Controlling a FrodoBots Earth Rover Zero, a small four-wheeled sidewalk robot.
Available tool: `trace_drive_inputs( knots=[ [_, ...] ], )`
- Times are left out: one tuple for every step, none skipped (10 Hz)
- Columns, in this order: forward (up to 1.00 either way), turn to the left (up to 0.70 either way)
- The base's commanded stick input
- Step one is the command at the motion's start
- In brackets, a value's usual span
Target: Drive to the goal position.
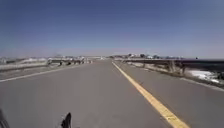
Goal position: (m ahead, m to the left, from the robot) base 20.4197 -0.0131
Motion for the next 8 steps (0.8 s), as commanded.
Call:
trace_drive_inputs(
  knots=[
    [1.00,0.00],
    [1.00,0.00],
    [1.00,0.00],
    [1.00,0.00],
    [1.00,0.00],
    [1.00,0.00],
    [1.00,0.00],
    [1.00,0.00]
  ],
)
